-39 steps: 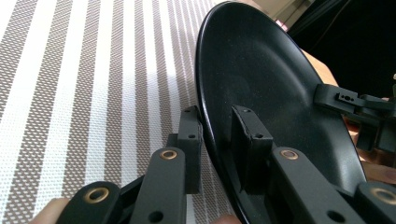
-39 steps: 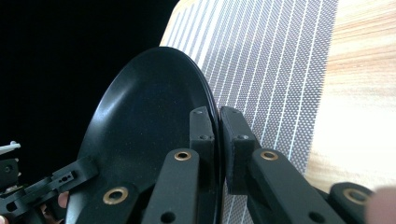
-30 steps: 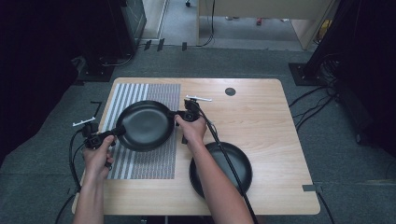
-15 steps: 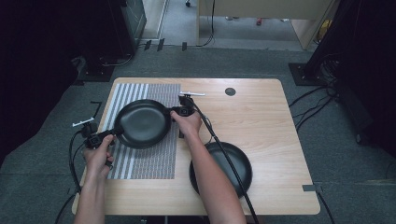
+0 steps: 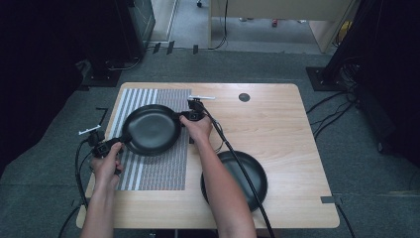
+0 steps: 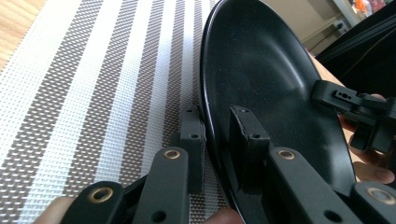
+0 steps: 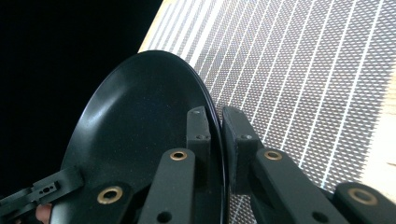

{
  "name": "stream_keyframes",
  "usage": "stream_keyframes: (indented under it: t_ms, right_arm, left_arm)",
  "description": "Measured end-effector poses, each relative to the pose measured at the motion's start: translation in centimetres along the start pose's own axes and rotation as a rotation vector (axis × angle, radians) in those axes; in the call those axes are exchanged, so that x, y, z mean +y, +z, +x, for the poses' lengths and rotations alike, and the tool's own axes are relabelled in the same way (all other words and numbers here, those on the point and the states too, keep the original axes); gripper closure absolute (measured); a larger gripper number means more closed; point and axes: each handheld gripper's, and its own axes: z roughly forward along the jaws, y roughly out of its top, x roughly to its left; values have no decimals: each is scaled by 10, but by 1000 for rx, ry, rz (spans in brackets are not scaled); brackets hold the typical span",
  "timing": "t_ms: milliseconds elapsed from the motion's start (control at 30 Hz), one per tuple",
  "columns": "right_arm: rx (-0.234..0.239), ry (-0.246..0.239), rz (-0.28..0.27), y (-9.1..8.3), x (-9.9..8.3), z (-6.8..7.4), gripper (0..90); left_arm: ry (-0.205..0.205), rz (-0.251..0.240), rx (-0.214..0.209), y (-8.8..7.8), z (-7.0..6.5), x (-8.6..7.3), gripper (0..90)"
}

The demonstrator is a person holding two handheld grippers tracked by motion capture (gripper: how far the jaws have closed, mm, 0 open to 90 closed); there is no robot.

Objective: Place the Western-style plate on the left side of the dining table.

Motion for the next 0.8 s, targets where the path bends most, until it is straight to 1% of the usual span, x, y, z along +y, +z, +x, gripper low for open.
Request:
stream_keyframes:
  t_ms: [200,333,400,567,600,633,733,767,800]
  right_arm:
    - [-14,3,13,6,-2,0,826]
    - [-23,6,18,9,-3,-2,823]
    - [-27,9,20,11,-5,-3,820]
    - [-35,12,18,15,-8,-4,822]
    - [-42,8,15,16,-8,-4,822]
    - [-56,-10,9,18,-10,-3,824]
    - [-68,-19,4,18,-11,-2,817]
    - [-73,-21,4,18,-11,-1,813]
    - [-80,-31,2,18,-11,0,804]
  left_arm:
    - [-14,11,14,3,4,-1,767]
    - [-12,19,36,5,5,-2,765]
    - [-4,16,51,5,4,-3,763]
    - [21,27,83,7,5,-5,741]
    - [26,27,88,8,5,-5,736]
    - [31,31,94,9,5,-6,720]
    - [46,26,97,10,5,-7,716]
    - [60,25,101,10,4,-8,708]
    - [79,24,101,10,2,-9,678]
